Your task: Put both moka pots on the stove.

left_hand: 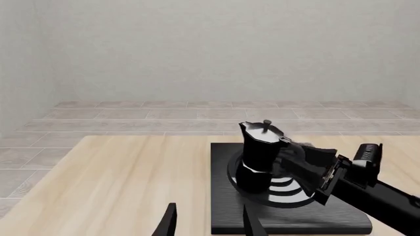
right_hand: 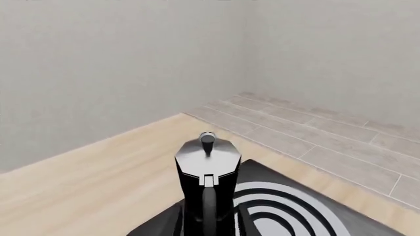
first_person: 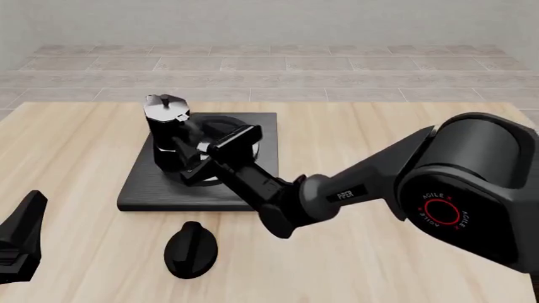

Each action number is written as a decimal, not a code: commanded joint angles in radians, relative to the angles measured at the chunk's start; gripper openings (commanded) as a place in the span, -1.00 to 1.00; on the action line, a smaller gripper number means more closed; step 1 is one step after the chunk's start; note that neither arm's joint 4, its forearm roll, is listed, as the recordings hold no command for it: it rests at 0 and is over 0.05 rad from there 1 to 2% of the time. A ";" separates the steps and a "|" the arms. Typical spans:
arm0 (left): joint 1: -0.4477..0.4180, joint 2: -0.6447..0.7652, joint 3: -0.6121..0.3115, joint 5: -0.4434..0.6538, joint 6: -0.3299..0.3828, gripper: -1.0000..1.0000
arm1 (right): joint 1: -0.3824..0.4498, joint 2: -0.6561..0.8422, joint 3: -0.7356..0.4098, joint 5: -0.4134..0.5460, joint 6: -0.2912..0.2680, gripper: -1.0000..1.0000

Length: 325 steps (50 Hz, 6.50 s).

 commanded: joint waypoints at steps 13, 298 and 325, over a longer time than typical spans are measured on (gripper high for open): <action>0.000 0.000 0.000 0.000 0.000 1.00 | 0.019 -0.017 -0.021 0.060 -0.014 1.00; 0.000 0.000 0.000 0.000 0.000 1.00 | -0.894 -1.539 1.083 0.725 -0.116 1.00; 0.000 0.000 0.000 0.000 0.000 1.00 | -0.879 -1.242 1.117 0.426 -0.125 1.00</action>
